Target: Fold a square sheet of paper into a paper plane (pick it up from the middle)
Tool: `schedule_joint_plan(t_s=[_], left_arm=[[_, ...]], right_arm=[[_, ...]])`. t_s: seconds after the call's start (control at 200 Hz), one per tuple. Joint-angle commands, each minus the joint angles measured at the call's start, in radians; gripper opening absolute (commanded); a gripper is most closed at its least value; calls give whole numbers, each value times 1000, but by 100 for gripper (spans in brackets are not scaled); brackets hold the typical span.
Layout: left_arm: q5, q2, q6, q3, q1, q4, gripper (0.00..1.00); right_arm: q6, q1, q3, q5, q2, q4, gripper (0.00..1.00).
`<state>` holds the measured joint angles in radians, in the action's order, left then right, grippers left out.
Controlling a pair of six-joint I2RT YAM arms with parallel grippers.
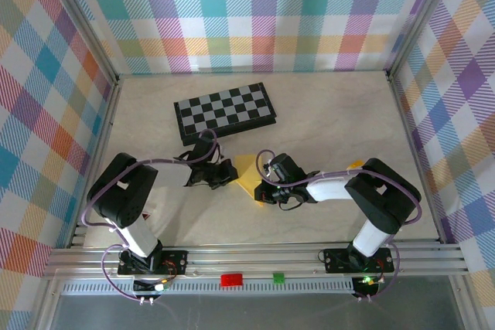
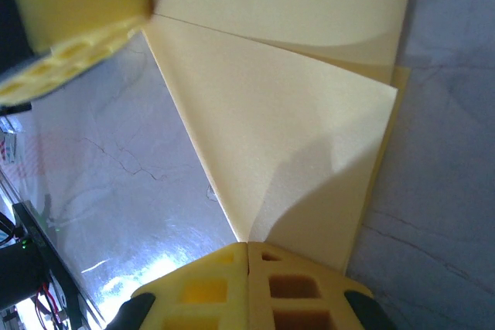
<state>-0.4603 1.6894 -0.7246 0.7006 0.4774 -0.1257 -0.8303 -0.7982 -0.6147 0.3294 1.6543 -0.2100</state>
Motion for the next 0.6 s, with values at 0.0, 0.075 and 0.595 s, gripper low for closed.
schedule_joint_plan(t_s=[0.0, 0.075, 0.595], left_arm=[[123, -13, 12, 12, -43, 71, 1], [123, -37, 12, 16, -46, 82, 1], [-22, -35, 74, 32, 96, -28, 4]], right_arm=[[17, -6, 48, -32, 40, 158, 1], [22, -6, 42, -30, 44, 161, 1], [54, 11, -16, -10, 19, 187, 2]])
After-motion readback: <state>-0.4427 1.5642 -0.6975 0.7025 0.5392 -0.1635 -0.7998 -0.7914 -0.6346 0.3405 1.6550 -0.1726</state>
